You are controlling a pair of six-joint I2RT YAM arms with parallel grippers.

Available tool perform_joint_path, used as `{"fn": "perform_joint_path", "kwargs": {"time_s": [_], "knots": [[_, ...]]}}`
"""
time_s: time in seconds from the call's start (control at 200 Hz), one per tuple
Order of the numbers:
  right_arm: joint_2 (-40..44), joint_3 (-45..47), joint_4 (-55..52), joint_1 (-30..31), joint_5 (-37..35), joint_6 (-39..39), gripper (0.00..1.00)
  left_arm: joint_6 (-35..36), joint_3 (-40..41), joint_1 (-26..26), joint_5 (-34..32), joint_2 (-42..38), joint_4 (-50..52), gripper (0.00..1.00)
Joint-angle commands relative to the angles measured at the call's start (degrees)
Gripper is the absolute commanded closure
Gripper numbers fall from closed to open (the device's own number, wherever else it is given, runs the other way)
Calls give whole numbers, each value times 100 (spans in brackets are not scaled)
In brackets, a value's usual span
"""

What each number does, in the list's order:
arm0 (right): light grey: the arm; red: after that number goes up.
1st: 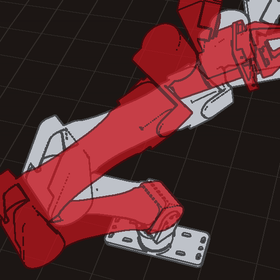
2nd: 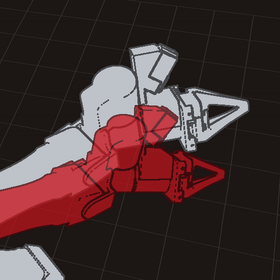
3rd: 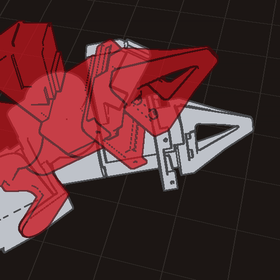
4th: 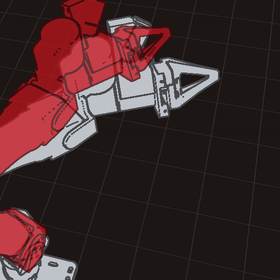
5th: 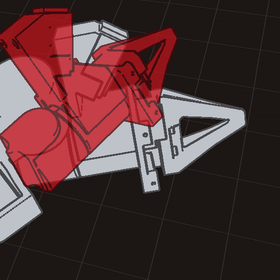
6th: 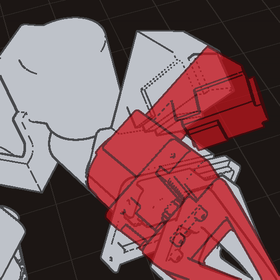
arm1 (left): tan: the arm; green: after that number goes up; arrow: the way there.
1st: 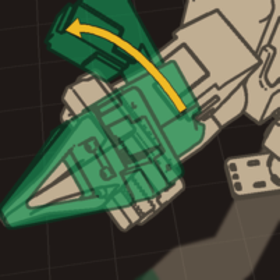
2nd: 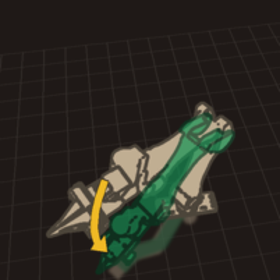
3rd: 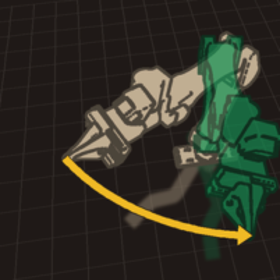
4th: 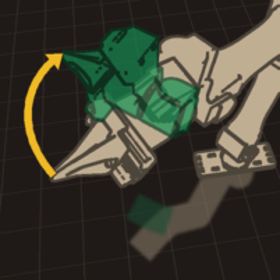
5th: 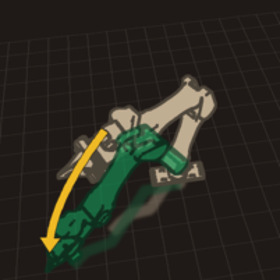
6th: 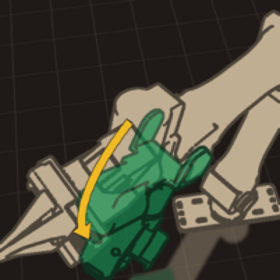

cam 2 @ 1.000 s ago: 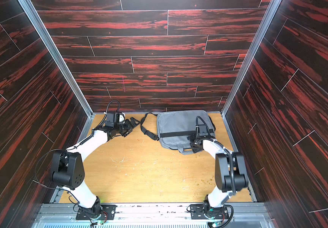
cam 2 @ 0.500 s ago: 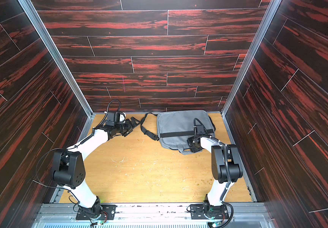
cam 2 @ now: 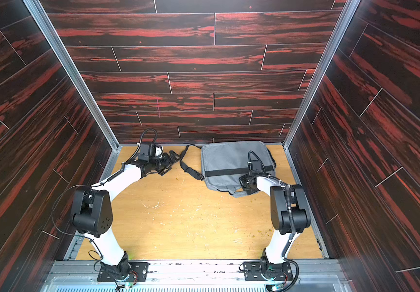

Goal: Open the zippered laptop bag and take out the laptop
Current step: Move the zippered laptop bag to the center of the board.

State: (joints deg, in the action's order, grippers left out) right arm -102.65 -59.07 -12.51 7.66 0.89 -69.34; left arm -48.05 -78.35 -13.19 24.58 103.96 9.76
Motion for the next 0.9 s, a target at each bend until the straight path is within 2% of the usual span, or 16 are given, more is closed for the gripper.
{"fn": "perform_joint_path", "kwargs": {"time_s": [0.0,0.326,0.521,0.747,0.892], "knots": [[348,415,-411,50,71,335,99,-14,-343,-98,-87,102,269,4],[1219,1359,-349,418,383,558,100,232,-1823,-600,-409,1296,993,8],[1824,1846,-579,659,382,480,100,298,-2100,-825,-402,1733,1171,12],[2509,2376,-792,706,314,331,100,470,-2383,-1022,-493,2159,1403,23],[2478,2323,-845,711,317,382,100,445,-2525,-1100,-378,2462,1453,37]]}}
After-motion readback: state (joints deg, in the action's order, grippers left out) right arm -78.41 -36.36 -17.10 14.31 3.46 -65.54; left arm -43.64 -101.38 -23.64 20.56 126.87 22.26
